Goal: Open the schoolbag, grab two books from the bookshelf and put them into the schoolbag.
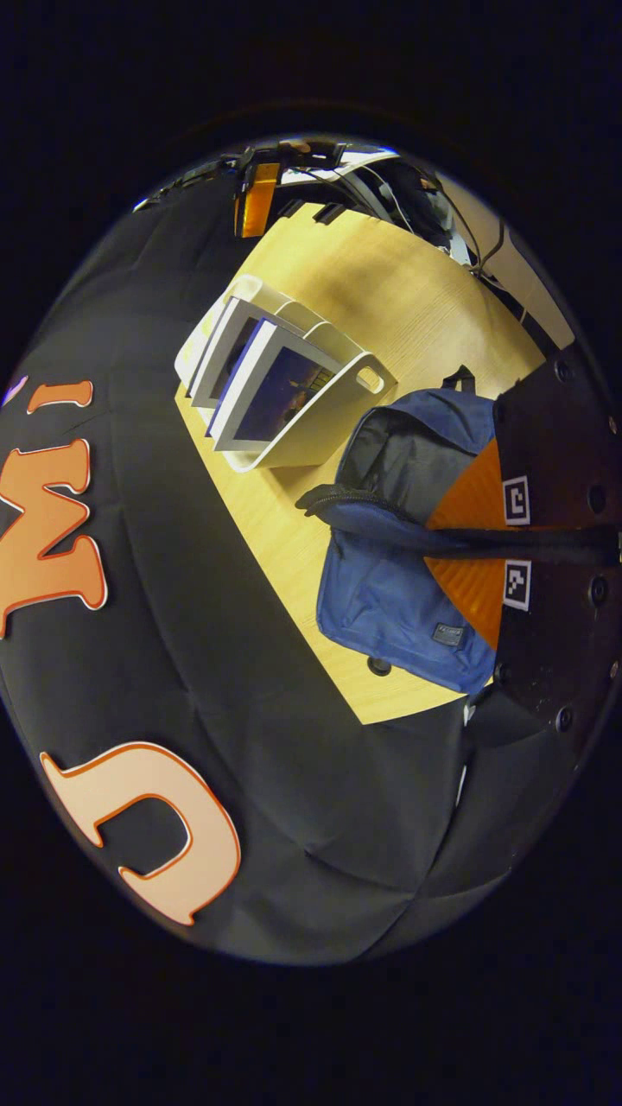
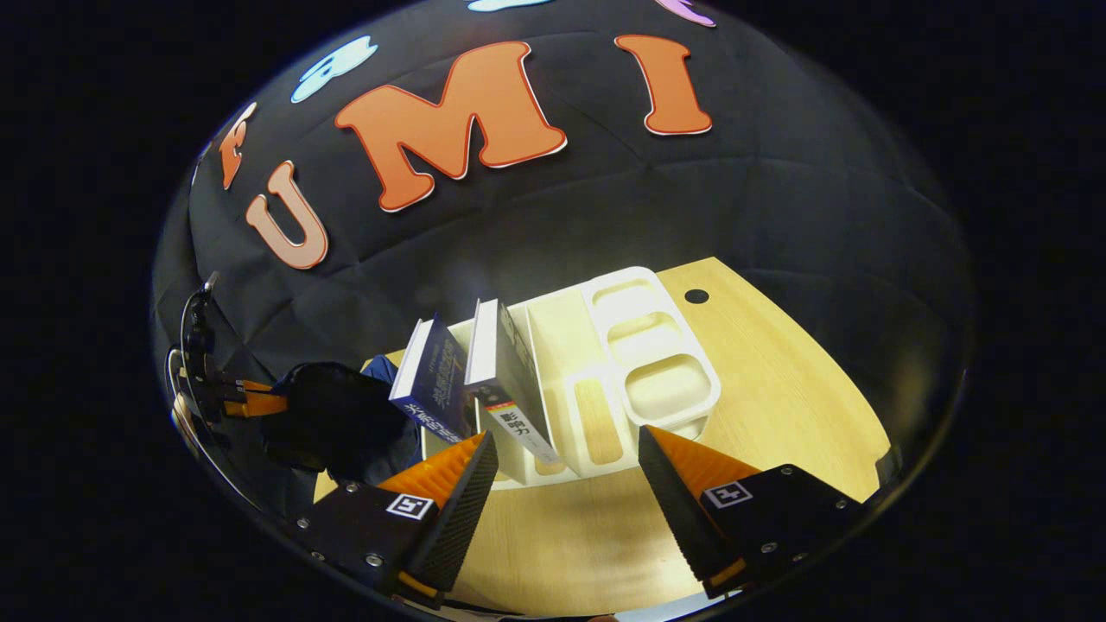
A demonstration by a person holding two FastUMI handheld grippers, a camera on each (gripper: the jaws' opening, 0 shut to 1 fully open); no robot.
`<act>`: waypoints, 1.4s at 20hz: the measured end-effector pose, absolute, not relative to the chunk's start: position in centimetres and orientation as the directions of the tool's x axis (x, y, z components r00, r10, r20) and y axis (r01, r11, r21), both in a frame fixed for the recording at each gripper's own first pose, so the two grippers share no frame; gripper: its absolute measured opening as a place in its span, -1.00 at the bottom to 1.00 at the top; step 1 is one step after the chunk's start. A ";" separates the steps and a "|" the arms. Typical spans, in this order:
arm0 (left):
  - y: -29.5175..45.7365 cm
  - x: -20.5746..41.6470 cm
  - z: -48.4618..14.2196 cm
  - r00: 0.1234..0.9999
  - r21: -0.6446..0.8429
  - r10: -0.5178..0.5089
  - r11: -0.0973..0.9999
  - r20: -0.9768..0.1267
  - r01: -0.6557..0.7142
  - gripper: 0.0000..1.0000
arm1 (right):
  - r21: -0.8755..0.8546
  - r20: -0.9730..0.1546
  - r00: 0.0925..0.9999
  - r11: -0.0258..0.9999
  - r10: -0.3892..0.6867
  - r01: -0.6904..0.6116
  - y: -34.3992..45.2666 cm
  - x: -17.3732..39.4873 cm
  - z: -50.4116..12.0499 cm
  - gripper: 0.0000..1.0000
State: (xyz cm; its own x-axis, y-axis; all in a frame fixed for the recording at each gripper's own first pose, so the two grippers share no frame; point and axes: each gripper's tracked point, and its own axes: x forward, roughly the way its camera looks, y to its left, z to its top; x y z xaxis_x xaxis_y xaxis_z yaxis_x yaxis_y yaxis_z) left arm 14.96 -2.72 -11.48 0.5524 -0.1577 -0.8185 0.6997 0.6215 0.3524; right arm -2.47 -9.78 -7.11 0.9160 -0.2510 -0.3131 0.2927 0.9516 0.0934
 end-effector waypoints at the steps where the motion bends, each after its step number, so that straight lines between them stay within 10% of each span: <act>1: -2.5 15.2 -11.6 0.539 0.335 -0.177 0.615 -0.824 0.714 -0.99 | 0.099 -0.308 0.917 0.950 -0.255 0.297 -8.9 -2.5 -7.1 0.95; 10: -0.8 18.1 -11.8 0.449 0.238 -0.344 0.510 -0.824 0.827 -0.99 | -0.017 -0.236 0.891 0.918 -0.388 0.396 -3.5 -2.0 -2.1 0.95; 17: -0.1 17.6 -13.1 0.405 0.179 -0.413 0.486 -0.816 0.856 -0.99 | -0.110 -0.424 0.871 0.969 -0.247 0.221 5.5 7.7 -0.7 0.95; 28: 1.5 18.2 -13.9 0.387 0.101 -0.467 0.527 -0.795 0.844 -0.99 | -0.232 -0.825 0.486 0.957 -0.288 0.174 3.8 16.2 -10.5 0.96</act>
State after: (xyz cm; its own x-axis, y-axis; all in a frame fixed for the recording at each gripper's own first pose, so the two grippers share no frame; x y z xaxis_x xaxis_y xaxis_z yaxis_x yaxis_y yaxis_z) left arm 18.20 1.47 -13.92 0.3873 -0.4672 -0.7948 0.8436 0.5275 0.1010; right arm 16.24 3.82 -10.49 0.4858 -0.2885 -0.8251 0.1743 0.9570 -0.2320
